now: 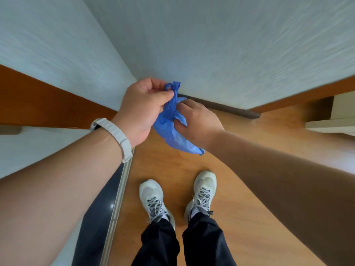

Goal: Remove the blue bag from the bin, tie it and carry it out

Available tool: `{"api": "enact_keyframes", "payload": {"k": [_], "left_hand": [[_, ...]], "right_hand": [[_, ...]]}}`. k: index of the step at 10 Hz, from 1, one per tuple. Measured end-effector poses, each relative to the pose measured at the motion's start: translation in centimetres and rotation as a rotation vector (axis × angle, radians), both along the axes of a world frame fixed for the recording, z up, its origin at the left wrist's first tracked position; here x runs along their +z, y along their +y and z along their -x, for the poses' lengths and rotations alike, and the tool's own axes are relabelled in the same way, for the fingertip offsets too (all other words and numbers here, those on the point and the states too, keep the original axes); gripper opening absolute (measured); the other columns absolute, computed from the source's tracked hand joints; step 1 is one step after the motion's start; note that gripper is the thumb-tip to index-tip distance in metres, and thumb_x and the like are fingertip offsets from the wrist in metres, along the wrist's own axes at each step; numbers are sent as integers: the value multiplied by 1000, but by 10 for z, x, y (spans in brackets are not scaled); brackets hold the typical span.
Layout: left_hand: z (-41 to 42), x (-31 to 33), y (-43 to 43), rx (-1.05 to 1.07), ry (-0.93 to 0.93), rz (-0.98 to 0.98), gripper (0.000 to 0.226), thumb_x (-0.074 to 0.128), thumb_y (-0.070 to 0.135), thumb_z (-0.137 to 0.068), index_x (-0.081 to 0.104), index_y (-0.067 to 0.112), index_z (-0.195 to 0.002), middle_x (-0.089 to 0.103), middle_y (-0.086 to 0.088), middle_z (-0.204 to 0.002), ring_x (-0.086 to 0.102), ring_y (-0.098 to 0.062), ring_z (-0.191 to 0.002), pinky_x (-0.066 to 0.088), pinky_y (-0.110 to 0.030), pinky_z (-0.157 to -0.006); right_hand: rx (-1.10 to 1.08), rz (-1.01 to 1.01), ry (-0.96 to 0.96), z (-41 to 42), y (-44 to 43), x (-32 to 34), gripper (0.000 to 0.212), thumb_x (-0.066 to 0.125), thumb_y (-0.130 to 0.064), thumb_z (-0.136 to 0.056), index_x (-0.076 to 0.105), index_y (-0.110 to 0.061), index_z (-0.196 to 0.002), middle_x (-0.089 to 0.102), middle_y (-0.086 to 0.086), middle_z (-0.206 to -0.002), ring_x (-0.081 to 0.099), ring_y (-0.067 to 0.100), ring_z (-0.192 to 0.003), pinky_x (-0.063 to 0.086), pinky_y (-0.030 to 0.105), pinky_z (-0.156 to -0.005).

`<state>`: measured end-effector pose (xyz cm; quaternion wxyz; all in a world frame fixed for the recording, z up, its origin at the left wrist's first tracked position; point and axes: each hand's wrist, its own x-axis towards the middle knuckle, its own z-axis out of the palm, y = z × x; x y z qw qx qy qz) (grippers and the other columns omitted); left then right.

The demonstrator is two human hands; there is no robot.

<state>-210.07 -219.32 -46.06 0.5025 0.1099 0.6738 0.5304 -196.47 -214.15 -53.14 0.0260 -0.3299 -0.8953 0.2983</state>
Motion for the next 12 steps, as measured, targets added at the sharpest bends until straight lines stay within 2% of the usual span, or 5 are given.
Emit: {"api": "enact_keyframes", "payload": {"k": [3, 5, 7, 10, 12], "left_hand": [[20, -74, 19, 6, 79, 0, 21, 61, -6, -82, 60, 12, -74, 66, -5, -72, 67, -14, -65, 53, -23, -58], [21, -105, 19, -45, 116, 158, 17, 65, 0, -82, 61, 15, -74, 62, -6, -72, 59, -20, -76, 52, -39, -88], [28, -106, 23, -144, 290, 276, 16, 64, 7, -78, 65, 23, -76, 67, -2, -78, 63, -16, -78, 54, -39, -86], [32, -21, -5, -595, 812, 283, 22, 62, 13, -84, 65, 16, -105, 64, 0, -107, 59, -18, -100, 36, -20, -82], [26, 94, -37, -858, 1119, 323, 36, 62, 29, -83, 64, 12, -115, 64, -12, -121, 57, -35, -111, 44, -45, -94]], "right_hand": [[-14, -13, -75, 19, 17, -74, 38, 56, -30, -89, 57, -20, -126, 60, 5, -122, 56, 32, -108, 43, 36, -74], [15, 75, -184, 16, 27, -76, 37, 51, -31, -93, 54, -23, -129, 58, 5, -124, 54, 29, -110, 48, 40, -80], [20, 102, -195, -2, 37, -53, 39, 53, -29, -92, 55, -21, -129, 58, 4, -122, 53, 27, -111, 45, 37, -83], [-48, 41, -262, -31, 34, 39, 40, 49, -38, -90, 57, -20, -125, 59, 6, -119, 52, 30, -111, 44, 39, -87], [-161, -35, -221, -51, 10, 151, 47, 37, -49, -85, 60, -23, -117, 61, 1, -112, 55, 28, -104, 42, 37, -83]]}}
